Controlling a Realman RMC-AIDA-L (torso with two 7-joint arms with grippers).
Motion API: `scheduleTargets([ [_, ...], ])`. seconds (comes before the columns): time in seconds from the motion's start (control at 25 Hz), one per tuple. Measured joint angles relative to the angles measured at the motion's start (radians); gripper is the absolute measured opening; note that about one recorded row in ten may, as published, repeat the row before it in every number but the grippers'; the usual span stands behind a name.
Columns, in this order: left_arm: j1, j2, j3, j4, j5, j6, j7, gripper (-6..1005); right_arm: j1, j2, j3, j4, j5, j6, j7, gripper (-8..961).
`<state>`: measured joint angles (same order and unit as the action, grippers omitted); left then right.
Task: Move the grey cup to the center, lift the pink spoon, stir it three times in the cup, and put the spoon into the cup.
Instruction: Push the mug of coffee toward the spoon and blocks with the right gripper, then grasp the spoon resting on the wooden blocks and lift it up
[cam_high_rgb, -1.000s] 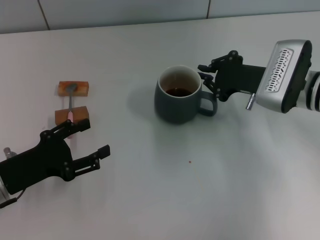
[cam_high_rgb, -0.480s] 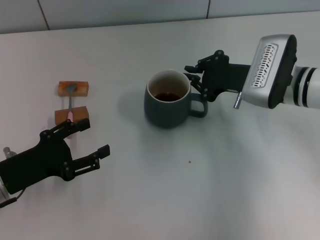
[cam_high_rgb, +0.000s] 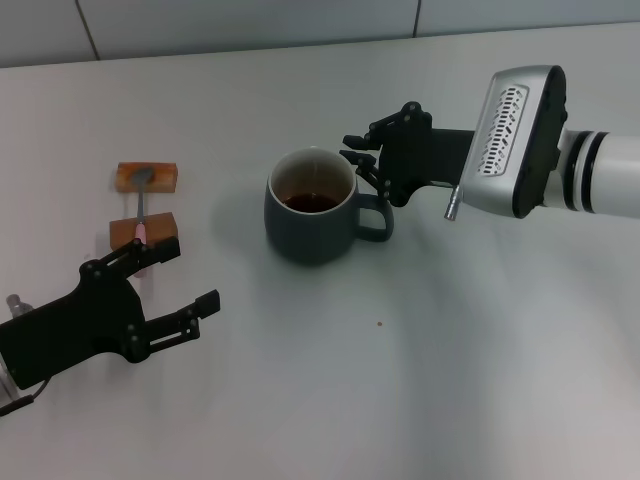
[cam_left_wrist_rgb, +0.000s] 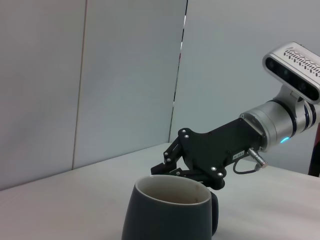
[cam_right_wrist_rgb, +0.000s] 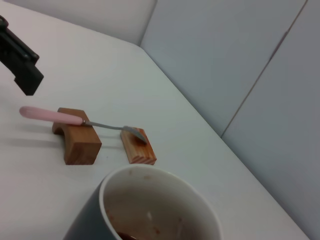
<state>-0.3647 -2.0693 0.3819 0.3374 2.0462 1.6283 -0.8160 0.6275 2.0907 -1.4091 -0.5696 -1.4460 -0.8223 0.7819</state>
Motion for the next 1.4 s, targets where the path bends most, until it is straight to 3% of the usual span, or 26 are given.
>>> scheduleTargets([
  [0.2,0.002,0.0,0.0,0.0,0.0,0.001,0.0,837,-0.024,-0.002,0.009,-0.016,0.034,0.017,-0.001,117],
  [0.44,0.001,0.0,0.0,0.0,0.0,-0.001,0.0,836,-0.132,-0.009,0.072,-0.098,0.105,0.017,-0.007,116],
  [0.52,0.001,0.0,0.0,0.0,0.0,-0.001,0.0,836,-0.186,-0.01,0.137,-0.12,0.106,-0.046,-0.005,117],
  [0.92,-0.001,0.0,0.0,0.0,-0.003,-0.002,-0.001,834,-0.307,-0.013,0.274,-0.116,0.096,-0.253,-0.002,122],
  [1.4,-0.003,0.0,0.0,-0.001,-0.026,-0.004,-0.009,833,-0.398,-0.01,0.333,-0.115,0.045,-0.43,-0.005,206],
])
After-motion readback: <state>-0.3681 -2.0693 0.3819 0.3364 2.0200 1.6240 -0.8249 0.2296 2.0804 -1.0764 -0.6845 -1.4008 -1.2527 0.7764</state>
